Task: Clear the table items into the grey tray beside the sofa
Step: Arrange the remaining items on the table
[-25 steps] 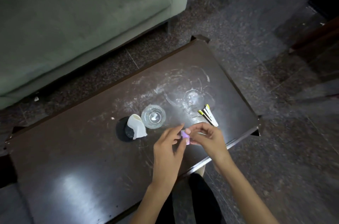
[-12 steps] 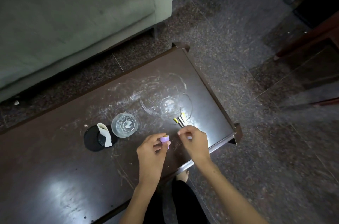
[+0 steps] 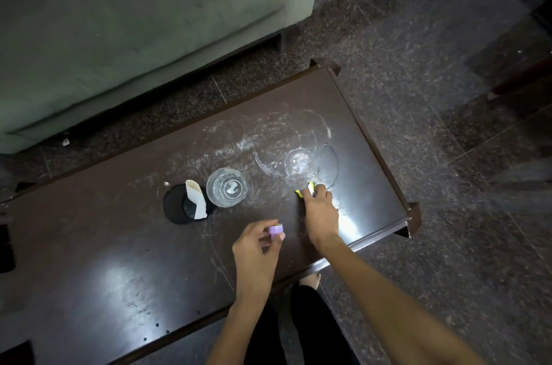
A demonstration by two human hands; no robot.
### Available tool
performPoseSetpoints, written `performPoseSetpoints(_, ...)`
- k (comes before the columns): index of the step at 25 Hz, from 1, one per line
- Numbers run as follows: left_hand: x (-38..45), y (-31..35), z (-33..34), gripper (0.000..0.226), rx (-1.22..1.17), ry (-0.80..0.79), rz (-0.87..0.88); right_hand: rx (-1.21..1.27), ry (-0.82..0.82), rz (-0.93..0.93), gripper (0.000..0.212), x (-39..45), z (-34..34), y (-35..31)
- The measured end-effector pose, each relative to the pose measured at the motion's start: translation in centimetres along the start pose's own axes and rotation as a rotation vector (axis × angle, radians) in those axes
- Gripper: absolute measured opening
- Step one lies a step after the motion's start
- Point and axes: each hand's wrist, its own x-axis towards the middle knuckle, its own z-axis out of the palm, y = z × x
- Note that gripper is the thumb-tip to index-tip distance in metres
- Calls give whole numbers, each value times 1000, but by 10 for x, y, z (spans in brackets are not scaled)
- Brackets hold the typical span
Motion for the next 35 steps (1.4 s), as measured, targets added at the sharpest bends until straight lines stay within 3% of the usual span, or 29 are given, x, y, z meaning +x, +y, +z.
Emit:
performPoseSetpoints(3,-5,-11,-14,21,-15,42,-30,152,-87,-124,43,-11,-7,-6)
performPoseSetpoints(8,-22,-29,-49,23,-51,147,-75,435,-109,-173,39,-65,-18,-33)
performPoseSetpoints(16,-48,-80,-151,23,-159,361,-146,456,-217,-352,35,-128,-7,-135)
performPoseSetpoints(21,-61,-128,-267,20,-286,521,-198,427,-219,-439,39,-169,22,-256)
performPoseSetpoints(30,-72,-222,-527,20,-427,835,-214,504,-257,-628,43,-257,98,-553)
performPoseSetpoints(35,-70,-269,-619,17,-440,945,-220,522,-267,-717,36,-287,131,-676)
